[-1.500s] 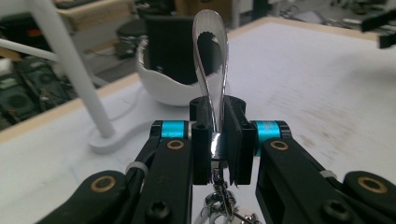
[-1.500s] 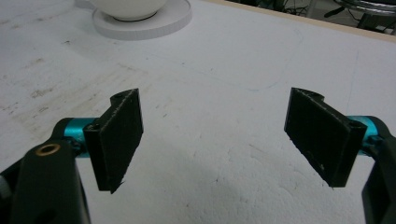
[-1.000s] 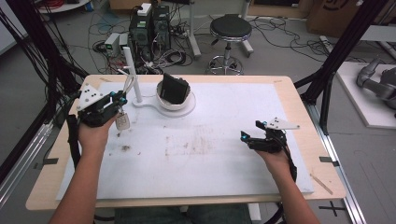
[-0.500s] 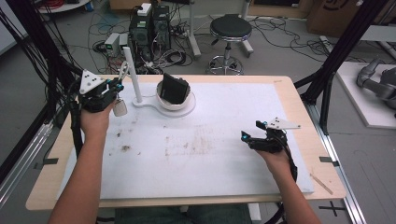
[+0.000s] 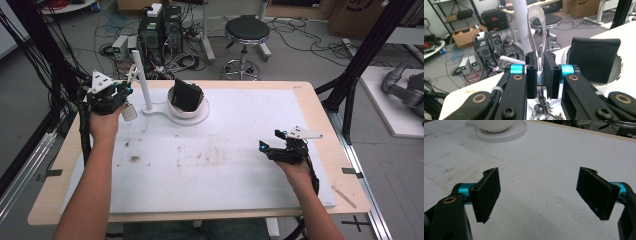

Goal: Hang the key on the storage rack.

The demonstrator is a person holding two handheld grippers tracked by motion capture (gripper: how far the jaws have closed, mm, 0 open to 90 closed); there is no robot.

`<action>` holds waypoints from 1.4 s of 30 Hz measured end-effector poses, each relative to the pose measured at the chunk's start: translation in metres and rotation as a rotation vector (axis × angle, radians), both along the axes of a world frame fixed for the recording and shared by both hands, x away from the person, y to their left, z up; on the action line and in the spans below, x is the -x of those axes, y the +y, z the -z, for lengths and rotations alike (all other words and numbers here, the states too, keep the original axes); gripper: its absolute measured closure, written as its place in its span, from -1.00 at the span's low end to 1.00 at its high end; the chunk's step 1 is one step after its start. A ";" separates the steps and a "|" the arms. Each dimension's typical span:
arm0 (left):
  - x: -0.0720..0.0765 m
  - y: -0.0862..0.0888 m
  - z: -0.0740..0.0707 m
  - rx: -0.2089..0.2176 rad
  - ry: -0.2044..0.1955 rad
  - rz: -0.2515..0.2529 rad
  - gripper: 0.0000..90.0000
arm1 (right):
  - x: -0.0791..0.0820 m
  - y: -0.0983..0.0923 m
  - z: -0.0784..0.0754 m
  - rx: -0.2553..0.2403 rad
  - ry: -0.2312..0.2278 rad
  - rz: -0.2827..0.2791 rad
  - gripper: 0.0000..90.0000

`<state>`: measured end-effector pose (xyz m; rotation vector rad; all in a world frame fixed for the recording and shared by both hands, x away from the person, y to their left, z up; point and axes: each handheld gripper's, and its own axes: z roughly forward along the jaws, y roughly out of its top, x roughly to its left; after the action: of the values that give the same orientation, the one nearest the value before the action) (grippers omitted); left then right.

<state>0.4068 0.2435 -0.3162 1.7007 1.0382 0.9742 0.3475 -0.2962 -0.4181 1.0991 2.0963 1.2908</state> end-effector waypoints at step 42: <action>0.052 -0.010 0.026 0.139 0.119 0.338 -0.33 | 0.003 -0.005 -0.002 -0.012 -0.013 0.009 -0.56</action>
<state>0.3546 0.2333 -0.3422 1.7618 0.8359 0.5774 0.3449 -0.3016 -0.4164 1.1012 2.0749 1.3049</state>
